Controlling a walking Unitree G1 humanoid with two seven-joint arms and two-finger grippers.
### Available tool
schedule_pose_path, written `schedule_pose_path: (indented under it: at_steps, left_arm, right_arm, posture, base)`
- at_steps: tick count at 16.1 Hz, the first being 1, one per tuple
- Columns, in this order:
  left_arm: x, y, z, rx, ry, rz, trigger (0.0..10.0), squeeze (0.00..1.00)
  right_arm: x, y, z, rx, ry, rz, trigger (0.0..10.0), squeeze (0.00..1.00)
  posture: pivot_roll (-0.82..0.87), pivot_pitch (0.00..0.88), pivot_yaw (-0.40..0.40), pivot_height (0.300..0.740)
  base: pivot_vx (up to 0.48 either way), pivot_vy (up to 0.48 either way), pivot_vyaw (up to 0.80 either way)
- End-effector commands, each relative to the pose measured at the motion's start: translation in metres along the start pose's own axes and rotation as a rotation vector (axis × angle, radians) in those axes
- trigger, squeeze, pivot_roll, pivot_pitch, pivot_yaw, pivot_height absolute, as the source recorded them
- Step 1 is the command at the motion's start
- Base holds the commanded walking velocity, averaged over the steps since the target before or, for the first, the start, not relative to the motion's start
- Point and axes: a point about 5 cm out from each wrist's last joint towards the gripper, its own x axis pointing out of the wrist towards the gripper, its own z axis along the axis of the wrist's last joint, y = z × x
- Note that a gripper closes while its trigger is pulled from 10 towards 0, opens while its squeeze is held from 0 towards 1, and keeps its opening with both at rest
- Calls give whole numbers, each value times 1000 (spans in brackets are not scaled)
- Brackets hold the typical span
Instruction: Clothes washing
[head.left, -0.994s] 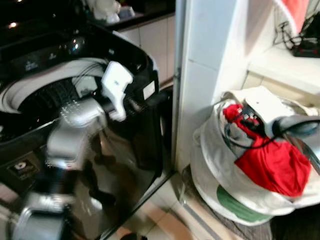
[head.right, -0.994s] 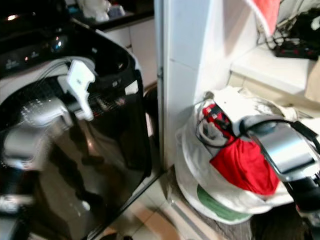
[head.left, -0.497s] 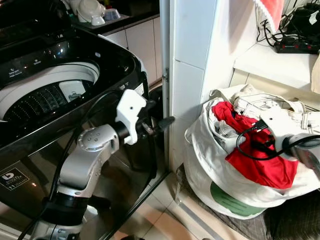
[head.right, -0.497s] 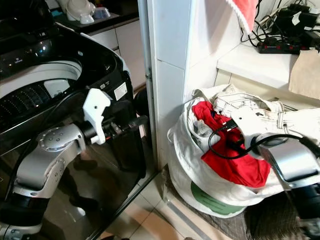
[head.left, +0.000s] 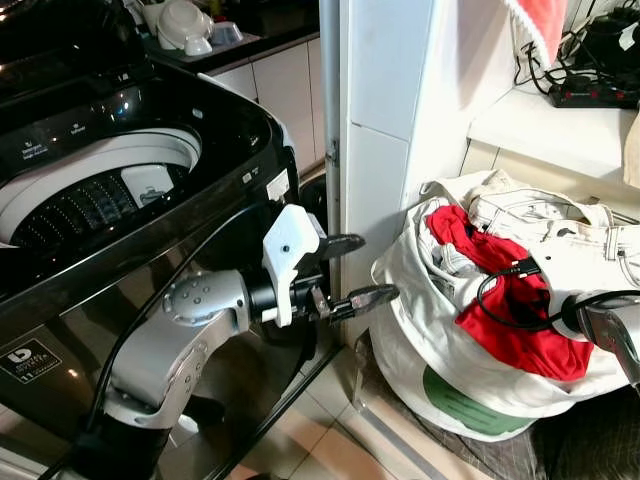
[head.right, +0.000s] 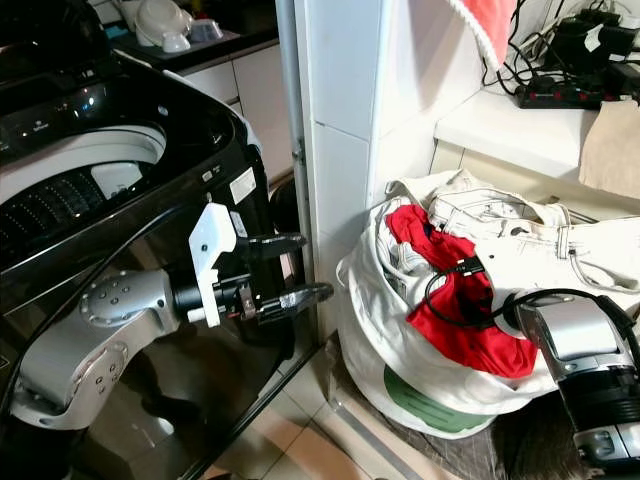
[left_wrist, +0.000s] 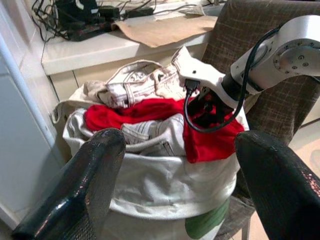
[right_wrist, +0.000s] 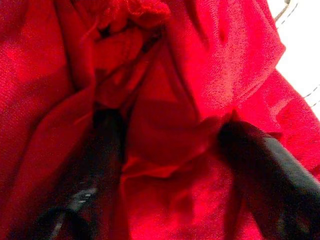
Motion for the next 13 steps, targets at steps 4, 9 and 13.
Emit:
schedule_pose_path:
  at_steps: [4,9,13]
  left_arm:
    - [-2,-1,2,5,23,-8,10000,0]
    - [-2,-1,2,3,29,-6,10000,0]
    - [-2,0,2,2,33,-1,10000,0]
  right_arm:
    - [3,-5,-2,21,0,-1,0,0]
    - [4,-5,-1,28,-14,14,0,0]
    - [2,-7,1,45,-32,25,0,0]
  posture:
    - [-81,0,94,740]
    - [-82,0,94,740]
    - [-84,0,95,740]
  base:
    - [0,0,0]
    - [0,0,0]
    - [0,0,0]
